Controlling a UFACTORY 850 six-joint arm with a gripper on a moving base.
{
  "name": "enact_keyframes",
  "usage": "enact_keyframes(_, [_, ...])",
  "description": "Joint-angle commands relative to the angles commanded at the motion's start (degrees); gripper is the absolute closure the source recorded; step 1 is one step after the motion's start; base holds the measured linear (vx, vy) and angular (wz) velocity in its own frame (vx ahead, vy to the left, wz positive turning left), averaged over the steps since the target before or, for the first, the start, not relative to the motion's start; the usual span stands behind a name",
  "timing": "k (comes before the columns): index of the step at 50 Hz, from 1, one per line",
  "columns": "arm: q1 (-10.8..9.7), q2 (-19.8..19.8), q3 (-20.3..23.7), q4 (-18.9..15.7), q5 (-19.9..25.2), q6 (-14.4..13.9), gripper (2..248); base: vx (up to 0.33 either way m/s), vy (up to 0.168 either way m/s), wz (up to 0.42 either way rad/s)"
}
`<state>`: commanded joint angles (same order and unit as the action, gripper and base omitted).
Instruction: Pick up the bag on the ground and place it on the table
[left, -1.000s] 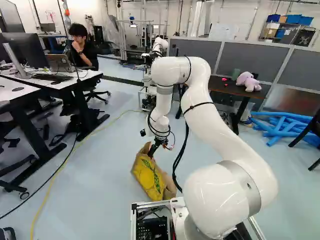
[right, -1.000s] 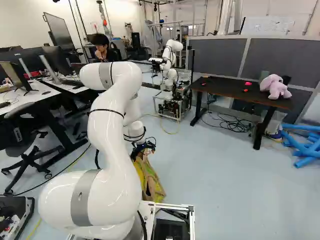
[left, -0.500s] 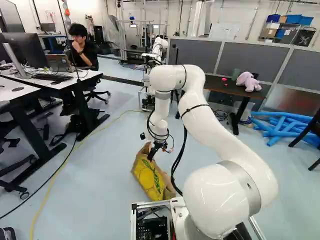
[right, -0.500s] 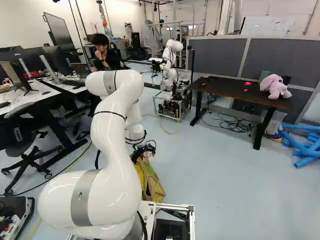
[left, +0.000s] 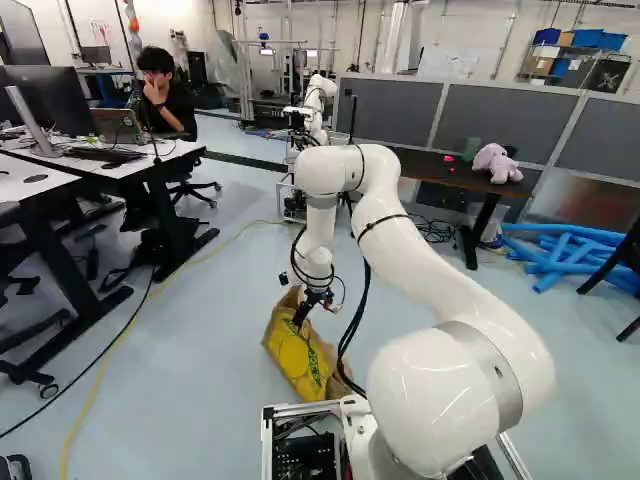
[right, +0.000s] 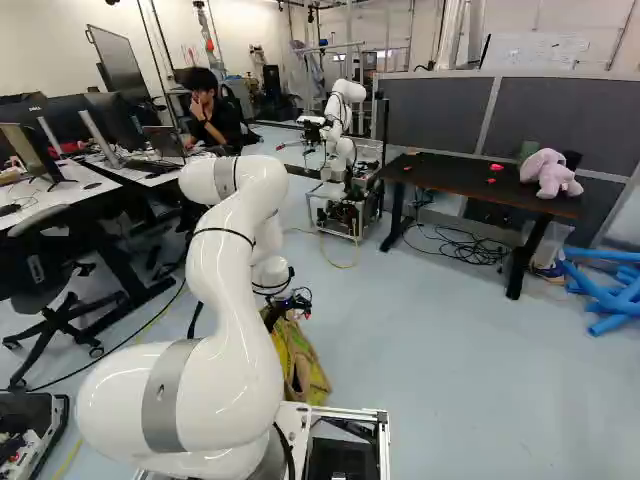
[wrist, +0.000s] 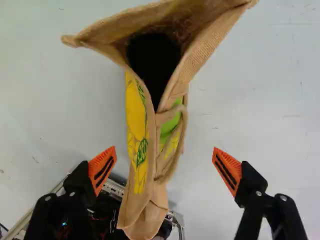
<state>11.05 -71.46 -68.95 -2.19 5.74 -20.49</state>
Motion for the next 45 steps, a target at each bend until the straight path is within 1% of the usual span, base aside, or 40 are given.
enact_keyframes(45, [2.09,-10.02,-9.01,3.58,0.00,0.00,3,0.000,0.000,0.000])
